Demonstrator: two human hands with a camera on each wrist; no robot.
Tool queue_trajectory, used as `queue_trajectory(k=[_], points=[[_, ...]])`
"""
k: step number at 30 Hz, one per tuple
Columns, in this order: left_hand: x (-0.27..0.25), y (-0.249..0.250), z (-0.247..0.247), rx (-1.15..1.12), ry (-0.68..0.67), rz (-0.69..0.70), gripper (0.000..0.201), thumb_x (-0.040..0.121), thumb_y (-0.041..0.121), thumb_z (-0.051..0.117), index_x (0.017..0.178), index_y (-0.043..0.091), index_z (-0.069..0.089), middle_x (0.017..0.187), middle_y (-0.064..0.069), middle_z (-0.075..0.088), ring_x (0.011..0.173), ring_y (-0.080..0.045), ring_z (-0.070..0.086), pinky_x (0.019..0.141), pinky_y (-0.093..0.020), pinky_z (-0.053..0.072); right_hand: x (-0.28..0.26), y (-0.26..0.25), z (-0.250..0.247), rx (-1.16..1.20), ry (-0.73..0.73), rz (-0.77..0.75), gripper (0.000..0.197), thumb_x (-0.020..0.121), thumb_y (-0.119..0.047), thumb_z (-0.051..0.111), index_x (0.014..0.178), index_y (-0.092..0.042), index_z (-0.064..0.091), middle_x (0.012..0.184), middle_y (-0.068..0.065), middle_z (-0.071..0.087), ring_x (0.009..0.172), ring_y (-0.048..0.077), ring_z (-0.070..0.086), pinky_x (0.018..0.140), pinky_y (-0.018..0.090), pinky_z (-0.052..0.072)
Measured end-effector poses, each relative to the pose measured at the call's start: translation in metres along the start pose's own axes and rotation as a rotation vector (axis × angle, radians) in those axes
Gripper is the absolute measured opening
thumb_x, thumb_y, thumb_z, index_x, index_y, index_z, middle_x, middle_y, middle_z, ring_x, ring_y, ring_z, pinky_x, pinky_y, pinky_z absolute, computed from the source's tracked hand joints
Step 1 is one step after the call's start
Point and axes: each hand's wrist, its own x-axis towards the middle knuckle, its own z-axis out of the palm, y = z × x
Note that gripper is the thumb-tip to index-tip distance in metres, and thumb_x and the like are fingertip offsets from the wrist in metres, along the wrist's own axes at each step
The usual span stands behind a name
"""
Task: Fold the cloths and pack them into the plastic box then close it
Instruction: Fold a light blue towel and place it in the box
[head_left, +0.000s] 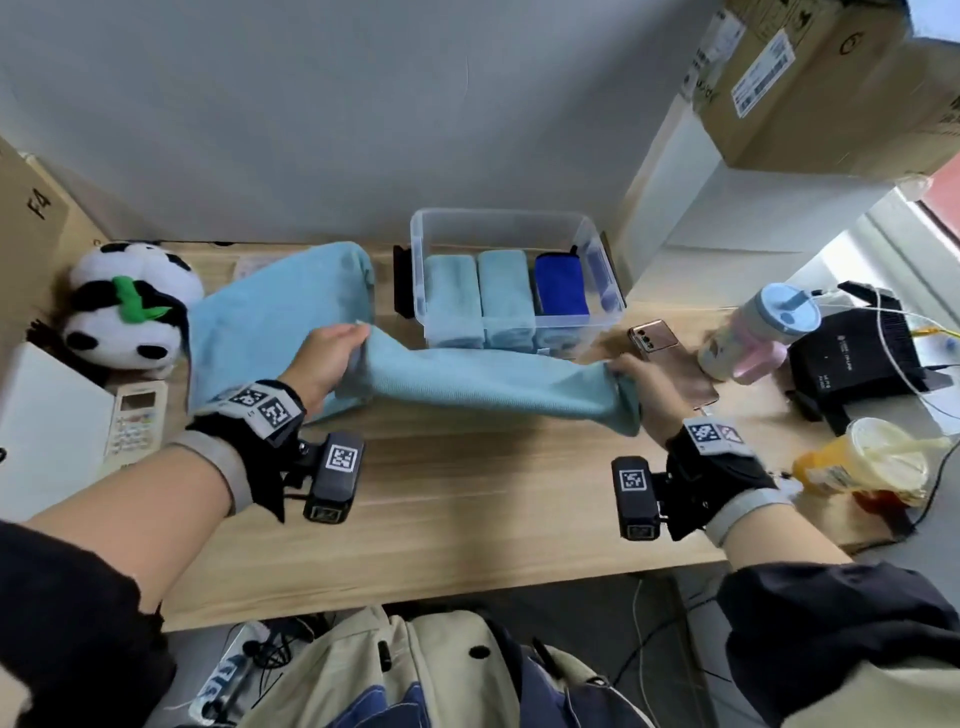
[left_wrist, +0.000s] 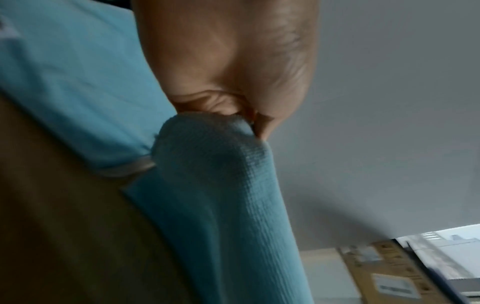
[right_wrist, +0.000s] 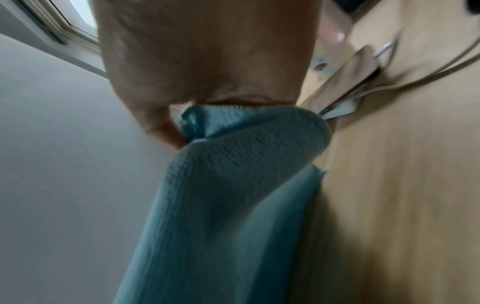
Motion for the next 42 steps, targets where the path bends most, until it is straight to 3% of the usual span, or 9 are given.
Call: queue_trajectory(k=[2, 5, 10, 15, 23, 28, 32, 37, 42], points=[[-0.011, -0.027, 0.002, 0.042, -0.105, -0.163, 0.02, 0.095, 0.01, 0.047, 0.094, 0.0, 0.064, 0.101, -0.016, 0.065, 0.054, -0.001, 0.063, 0.058, -0.015, 0.05, 0.002, 0.03, 0.004, -0.104, -0.09, 0.12, 0.031, 0.055, -0.038, 0.061, 0.076, -0.014, 0.062, 0.091, 0.011, 0.063, 0.088, 0.024, 0.055, 0.084, 0.041, 0.04], [-0.024, -0.064, -0.002, 0.292, -0.281, -0.384, 0.017, 0.096, 0.012, 0.047, 0.095, 0.001, 0.06, 0.05, -0.008, 0.058, 0.027, -0.004, 0.046, 0.033, -0.013, 0.035, -0.007, 0.065, 0.009, -0.214, -0.174, 0.286, 0.014, 0.084, -0.019, 0.051, 0.072, -0.012, 0.053, 0.08, 0.011, 0.057, 0.076, 0.023, 0.051, 0.074, 0.037, 0.039], [-0.032, -0.111, -0.007, 0.623, -0.472, -0.509, 0.026, 0.098, 0.012, 0.043, 0.072, 0.012, 0.046, 0.037, 0.0, 0.031, 0.021, -0.004, 0.026, 0.03, -0.007, 0.017, -0.002, 0.123, 0.004, -0.334, -0.197, 0.513, 0.037, 0.053, -0.023, 0.056, 0.085, -0.005, 0.057, 0.087, 0.018, 0.055, 0.079, 0.029, 0.051, 0.067, 0.037, 0.038], [-0.041, -0.115, 0.004, 0.54, -0.444, -0.531, 0.022, 0.091, -0.008, 0.044, 0.105, 0.009, 0.048, 0.066, -0.006, 0.047, 0.034, -0.004, 0.047, 0.029, -0.011, 0.032, -0.004, 0.129, 0.006, -0.418, -0.123, 0.396, 0.014, 0.083, -0.005, 0.053, 0.069, -0.01, 0.054, 0.068, 0.01, 0.048, 0.066, 0.023, 0.045, 0.06, 0.028, 0.036], [-0.012, -0.108, 0.021, 0.449, -0.09, -0.345, 0.049, 0.085, 0.013, 0.064, 0.128, 0.003, 0.043, 0.101, -0.014, 0.05, 0.084, -0.023, 0.052, 0.07, -0.028, 0.041, 0.003, 0.137, 0.02, -0.49, -0.074, 0.191, 0.048, 0.083, -0.001, 0.044, 0.119, -0.031, 0.052, 0.059, -0.002, 0.043, 0.05, 0.013, 0.039, 0.048, 0.022, 0.032], [0.006, -0.098, 0.033, 0.375, -0.059, -0.357, 0.02, 0.087, 0.021, 0.063, 0.076, 0.015, 0.047, 0.084, -0.011, 0.053, 0.056, -0.011, 0.053, 0.047, -0.023, 0.034, 0.002, 0.14, 0.025, -0.475, -0.035, 0.215, 0.048, 0.084, -0.001, 0.044, 0.122, -0.028, 0.051, 0.057, -0.001, 0.04, 0.051, 0.014, 0.038, 0.049, 0.023, 0.032], [0.017, -0.088, 0.034, 0.227, -0.028, -0.26, 0.032, 0.082, 0.004, 0.066, 0.101, 0.013, 0.042, 0.08, -0.005, 0.056, 0.034, 0.001, 0.051, 0.033, -0.012, 0.034, 0.002, 0.142, 0.026, -0.455, -0.013, 0.206, 0.047, 0.085, -0.001, 0.043, 0.122, -0.028, 0.052, 0.059, 0.002, 0.042, 0.05, 0.014, 0.037, 0.049, 0.025, 0.032], [0.018, -0.074, 0.033, 0.258, -0.079, -0.102, 0.04, 0.082, -0.017, 0.049, 0.109, 0.011, 0.06, 0.109, -0.008, 0.06, 0.049, -0.003, 0.049, 0.036, -0.007, 0.035, 0.004, 0.145, 0.028, -0.452, 0.011, 0.182, 0.046, 0.084, -0.001, 0.044, 0.119, -0.029, 0.054, 0.071, 0.02, 0.051, 0.055, 0.016, 0.041, 0.05, 0.025, 0.033], [0.024, -0.085, 0.028, 0.293, -0.069, -0.182, 0.037, 0.082, -0.01, 0.058, 0.117, 0.003, 0.06, 0.114, -0.019, 0.061, 0.038, 0.0, 0.049, 0.037, -0.007, 0.037, 0.004, 0.143, 0.029, -0.465, 0.019, 0.198, 0.044, 0.085, -0.002, 0.044, 0.119, -0.029, 0.053, 0.058, -0.001, 0.041, 0.052, 0.012, 0.039, 0.048, 0.023, 0.032]])
